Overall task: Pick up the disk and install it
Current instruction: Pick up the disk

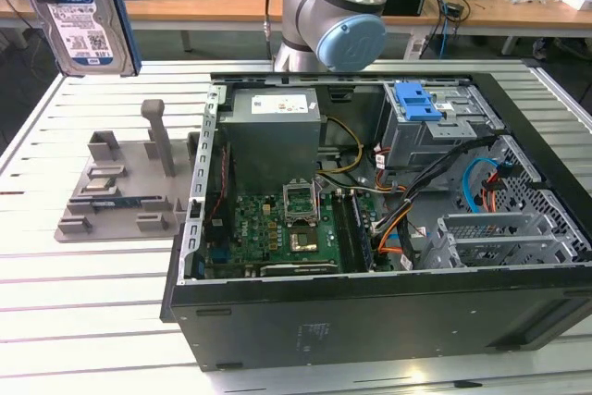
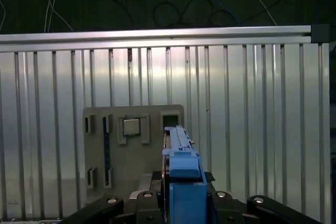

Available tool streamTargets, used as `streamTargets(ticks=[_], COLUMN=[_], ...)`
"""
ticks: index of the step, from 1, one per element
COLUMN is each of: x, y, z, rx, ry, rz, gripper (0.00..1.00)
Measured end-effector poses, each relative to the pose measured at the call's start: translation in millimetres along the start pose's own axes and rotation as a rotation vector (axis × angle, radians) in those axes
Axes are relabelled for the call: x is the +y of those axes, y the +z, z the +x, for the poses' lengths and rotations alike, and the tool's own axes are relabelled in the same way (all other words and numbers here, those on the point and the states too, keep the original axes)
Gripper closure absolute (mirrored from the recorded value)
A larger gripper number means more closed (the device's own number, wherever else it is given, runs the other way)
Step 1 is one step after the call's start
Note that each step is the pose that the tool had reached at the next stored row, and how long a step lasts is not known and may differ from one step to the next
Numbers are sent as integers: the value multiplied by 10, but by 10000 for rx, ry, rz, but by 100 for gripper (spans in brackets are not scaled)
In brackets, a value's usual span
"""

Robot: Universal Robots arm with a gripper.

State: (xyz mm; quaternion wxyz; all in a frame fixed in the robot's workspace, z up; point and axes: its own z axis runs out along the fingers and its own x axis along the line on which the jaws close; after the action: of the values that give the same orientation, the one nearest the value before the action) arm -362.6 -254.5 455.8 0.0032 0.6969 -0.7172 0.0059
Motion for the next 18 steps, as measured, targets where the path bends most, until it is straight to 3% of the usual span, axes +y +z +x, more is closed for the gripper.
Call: streamTargets(ticks=[11,18], x=[-2,-1], y=[-359,-397], z=[1,1], rx=[0,0], ry=[0,0], rz=[-2,-1], gripper=[63,63])
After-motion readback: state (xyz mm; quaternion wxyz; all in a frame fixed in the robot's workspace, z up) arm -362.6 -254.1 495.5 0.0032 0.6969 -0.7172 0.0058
